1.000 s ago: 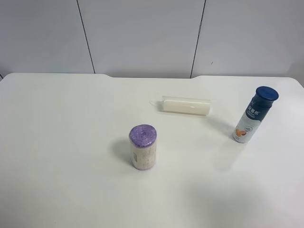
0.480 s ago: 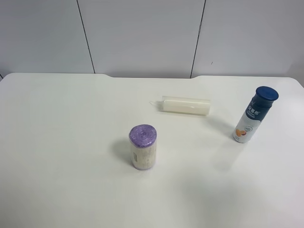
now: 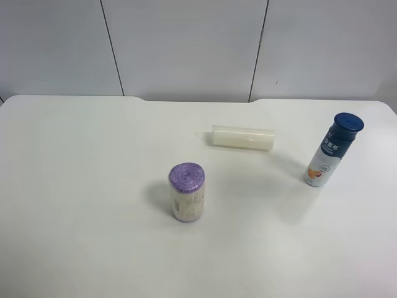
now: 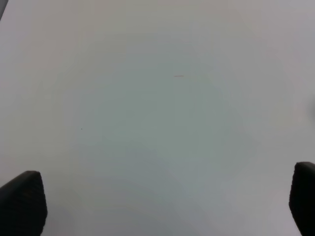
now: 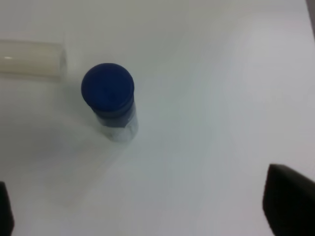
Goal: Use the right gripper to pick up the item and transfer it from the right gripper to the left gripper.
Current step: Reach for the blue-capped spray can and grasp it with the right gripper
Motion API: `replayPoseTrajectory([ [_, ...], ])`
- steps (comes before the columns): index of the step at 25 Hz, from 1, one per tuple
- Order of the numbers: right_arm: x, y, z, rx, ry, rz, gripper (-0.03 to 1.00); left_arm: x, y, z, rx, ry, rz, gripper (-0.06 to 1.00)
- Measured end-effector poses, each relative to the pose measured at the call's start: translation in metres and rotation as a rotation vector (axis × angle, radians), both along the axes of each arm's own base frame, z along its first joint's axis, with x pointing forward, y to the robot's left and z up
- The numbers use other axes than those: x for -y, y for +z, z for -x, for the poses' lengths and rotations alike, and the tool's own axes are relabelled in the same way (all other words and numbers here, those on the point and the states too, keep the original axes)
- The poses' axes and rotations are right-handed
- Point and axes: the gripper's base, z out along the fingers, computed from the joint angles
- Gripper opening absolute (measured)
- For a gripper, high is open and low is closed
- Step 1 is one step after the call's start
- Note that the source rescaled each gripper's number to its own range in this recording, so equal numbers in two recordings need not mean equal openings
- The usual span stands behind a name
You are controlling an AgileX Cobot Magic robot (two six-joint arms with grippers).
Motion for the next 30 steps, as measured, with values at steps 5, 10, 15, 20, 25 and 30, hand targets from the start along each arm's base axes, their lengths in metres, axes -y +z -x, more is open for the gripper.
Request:
replayPoseTrajectory([
  [5, 0.000, -0.017, -0.058, -0.183, 0.011, -0.005, 1.00, 0.000, 0.000, 0.000, 0.000, 0.000, 0.000, 1.00],
  [10, -0.004, -0.037, -0.101, -0.304, 0.049, -0.046, 1.00, 0.000, 0.000, 0.000, 0.000, 0.000, 0.000, 1.00],
  [15, -0.007, -0.065, -0.127, -0.406, 0.083, -0.083, 1.00, 0.000, 0.000, 0.000, 0.000, 0.000, 0.000, 1.00],
  [20, -0.007, -0.085, -0.144, -0.449, 0.079, -0.085, 1.00, 0.000, 0.000, 0.000, 0.000, 0.000, 0.000, 1.00],
  [25, -0.007, -0.107, -0.157, -0.492, 0.074, -0.094, 1.00, 0.000, 0.000, 0.000, 0.000, 0.000, 0.000, 1.00],
  [30, -0.007, -0.128, -0.168, -0.550, 0.070, -0.099, 1.00, 0.000, 0.000, 0.000, 0.000, 0.000, 0.000, 1.00],
])
